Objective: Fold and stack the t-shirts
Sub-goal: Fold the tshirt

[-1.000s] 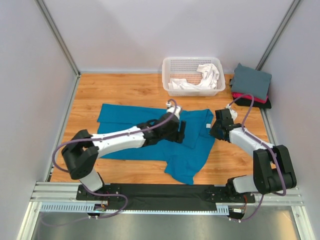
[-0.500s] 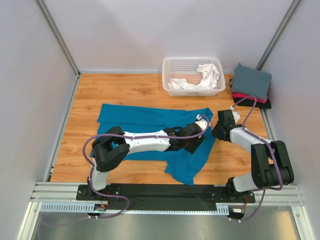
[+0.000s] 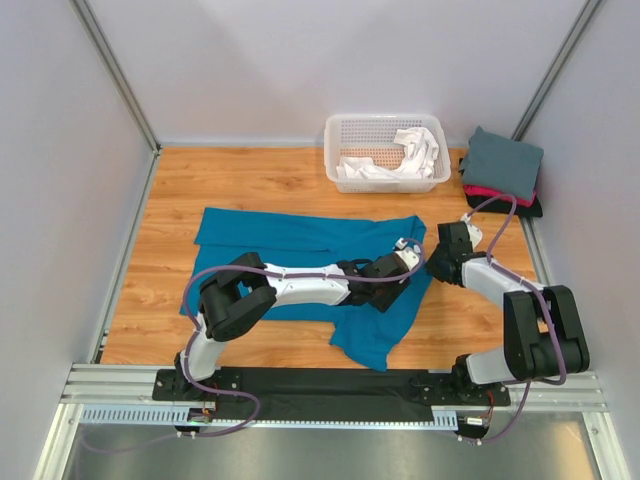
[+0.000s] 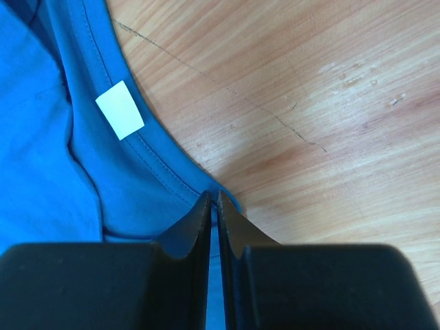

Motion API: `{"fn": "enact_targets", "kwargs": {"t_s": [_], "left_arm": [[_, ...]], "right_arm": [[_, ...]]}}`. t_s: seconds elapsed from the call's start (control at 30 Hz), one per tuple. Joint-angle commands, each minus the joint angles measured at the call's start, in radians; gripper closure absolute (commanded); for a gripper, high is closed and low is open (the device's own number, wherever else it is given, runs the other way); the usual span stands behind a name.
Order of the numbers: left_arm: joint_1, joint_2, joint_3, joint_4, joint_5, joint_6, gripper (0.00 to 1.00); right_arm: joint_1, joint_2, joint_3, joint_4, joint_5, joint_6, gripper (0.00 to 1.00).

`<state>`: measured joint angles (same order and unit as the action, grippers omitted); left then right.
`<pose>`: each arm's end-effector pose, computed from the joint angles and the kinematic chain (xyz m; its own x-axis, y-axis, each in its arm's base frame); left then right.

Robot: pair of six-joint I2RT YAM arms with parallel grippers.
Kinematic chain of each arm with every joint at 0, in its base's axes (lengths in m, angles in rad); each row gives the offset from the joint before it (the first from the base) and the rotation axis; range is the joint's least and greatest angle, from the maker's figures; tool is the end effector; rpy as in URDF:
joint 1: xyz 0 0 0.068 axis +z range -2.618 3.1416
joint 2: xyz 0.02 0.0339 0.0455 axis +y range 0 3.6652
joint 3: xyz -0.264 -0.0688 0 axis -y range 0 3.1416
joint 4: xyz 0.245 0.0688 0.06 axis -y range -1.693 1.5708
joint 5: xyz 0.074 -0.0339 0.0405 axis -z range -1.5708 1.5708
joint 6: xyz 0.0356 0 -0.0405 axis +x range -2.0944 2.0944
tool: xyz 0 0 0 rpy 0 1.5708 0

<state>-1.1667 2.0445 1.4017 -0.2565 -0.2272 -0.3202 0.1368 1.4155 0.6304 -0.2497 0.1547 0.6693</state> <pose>0.1804 -0.4015 0.1645 -0.5568 0.5221 -0.6460 0.7011 0.7125 -0.0284 0.2490 0.0287 0.1497 -0.7032 0.5220 -0.4827 0.4839 0.8488 0.2130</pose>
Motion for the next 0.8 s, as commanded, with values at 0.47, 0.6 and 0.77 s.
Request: {"fn": "enact_targets", "kwargs": {"t_s": [0.47,0.6,0.77], "left_arm": [[-0.010,0.051,0.108,0.010,-0.021,0.015,0.48],[-0.010,0.072,0.129,-0.012,-0.038,0.020,0.48],[-0.011,0.086,0.131,-0.017,-0.054,0.021,0.51]], "right_arm": [[-0.009,-0.001,-0.029,0.006,0.008,-0.008,0.92],[-0.011,-0.001,-0.029,0.006,0.008,-0.010,0.92],[-0.013,0.002,-0.031,0.007,0.008,-0.011,0.92]]}}
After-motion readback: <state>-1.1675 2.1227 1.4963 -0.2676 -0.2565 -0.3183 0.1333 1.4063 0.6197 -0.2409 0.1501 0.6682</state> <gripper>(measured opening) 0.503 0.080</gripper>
